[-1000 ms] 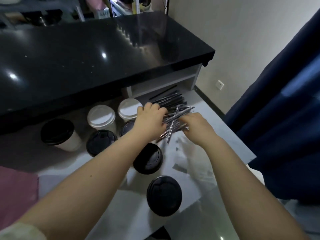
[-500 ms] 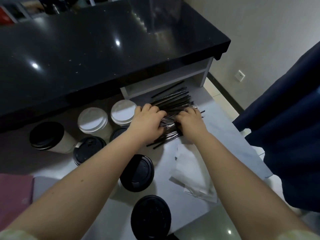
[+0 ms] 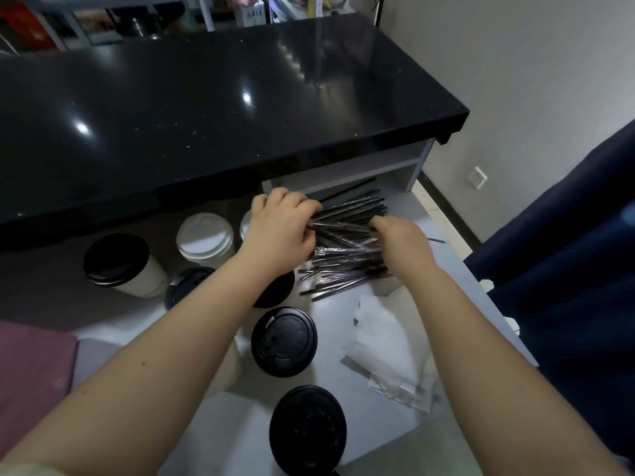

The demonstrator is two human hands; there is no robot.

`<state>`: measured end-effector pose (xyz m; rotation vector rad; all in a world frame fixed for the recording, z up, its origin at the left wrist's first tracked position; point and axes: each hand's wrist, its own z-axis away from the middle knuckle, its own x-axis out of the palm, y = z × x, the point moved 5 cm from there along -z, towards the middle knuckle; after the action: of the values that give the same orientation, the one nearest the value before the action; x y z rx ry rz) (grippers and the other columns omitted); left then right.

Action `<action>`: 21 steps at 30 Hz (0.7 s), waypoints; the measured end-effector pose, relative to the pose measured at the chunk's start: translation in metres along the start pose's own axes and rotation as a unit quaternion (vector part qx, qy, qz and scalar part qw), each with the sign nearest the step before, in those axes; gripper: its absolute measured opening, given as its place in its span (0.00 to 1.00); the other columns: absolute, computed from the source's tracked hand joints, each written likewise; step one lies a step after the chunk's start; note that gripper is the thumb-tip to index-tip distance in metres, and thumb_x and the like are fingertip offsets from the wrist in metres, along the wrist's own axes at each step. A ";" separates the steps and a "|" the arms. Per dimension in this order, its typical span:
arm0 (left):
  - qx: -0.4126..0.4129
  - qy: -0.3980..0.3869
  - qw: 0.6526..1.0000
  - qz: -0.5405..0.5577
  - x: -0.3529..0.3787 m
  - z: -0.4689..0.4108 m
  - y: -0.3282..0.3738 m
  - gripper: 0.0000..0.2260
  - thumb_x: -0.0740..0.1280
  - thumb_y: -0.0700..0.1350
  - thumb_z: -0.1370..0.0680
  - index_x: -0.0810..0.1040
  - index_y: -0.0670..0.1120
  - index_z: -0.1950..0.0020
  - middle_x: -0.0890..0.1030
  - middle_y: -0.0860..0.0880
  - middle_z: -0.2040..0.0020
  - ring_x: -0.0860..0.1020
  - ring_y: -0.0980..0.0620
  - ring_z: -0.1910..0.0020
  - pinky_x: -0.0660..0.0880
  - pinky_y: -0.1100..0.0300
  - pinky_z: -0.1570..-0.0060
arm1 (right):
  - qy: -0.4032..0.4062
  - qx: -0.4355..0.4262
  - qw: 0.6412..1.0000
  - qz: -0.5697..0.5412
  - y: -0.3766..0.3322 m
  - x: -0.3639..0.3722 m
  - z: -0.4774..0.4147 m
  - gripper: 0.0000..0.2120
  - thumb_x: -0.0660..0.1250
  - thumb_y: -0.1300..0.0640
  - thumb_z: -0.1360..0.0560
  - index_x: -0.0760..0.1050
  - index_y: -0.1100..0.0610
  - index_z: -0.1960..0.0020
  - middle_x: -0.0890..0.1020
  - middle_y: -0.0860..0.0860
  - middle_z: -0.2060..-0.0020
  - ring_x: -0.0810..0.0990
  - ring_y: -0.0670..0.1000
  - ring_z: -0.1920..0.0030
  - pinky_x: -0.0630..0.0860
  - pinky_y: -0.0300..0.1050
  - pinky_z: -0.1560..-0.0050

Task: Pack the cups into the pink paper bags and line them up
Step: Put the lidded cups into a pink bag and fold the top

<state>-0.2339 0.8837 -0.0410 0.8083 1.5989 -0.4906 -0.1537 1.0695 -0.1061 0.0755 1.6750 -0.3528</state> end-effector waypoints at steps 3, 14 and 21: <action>-0.021 0.027 0.999 0.011 -0.026 0.010 -0.015 0.20 0.67 0.49 0.26 0.75 0.53 0.34 0.76 0.52 0.38 0.68 0.46 0.35 0.62 0.49 0.39 | 0.001 -0.003 1.000 -0.016 -0.011 -0.021 0.001 0.06 0.58 0.66 0.23 0.69 0.58 0.49 0.75 0.56 0.56 0.71 0.58 0.57 0.60 0.49 0.63; -0.137 0.089 0.986 -0.018 -0.130 0.113 -0.123 0.21 0.66 0.49 0.25 0.73 0.53 0.32 0.75 0.52 0.36 0.68 0.46 0.34 0.61 0.48 0.38 | 0.045 -0.135 0.989 0.028 -0.166 -0.078 0.001 0.03 0.54 0.55 0.20 0.64 0.53 0.53 0.77 0.55 0.55 0.75 0.61 0.53 0.64 0.51 0.62; -0.159 0.121 0.978 -0.060 -0.196 0.211 -0.195 0.19 0.65 0.51 0.26 0.74 0.54 0.35 0.77 0.53 0.40 0.71 0.47 0.38 0.64 0.48 0.41 | 0.062 -0.132 0.989 -0.010 -0.289 -0.106 0.020 0.06 0.58 0.53 0.18 0.62 0.52 0.53 0.71 0.50 0.65 0.70 0.54 0.67 0.60 0.48 0.70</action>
<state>-0.2262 0.5592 0.0845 0.5450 1.9013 -0.2150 -0.1932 0.8062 0.0498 -0.1197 1.8331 -0.1406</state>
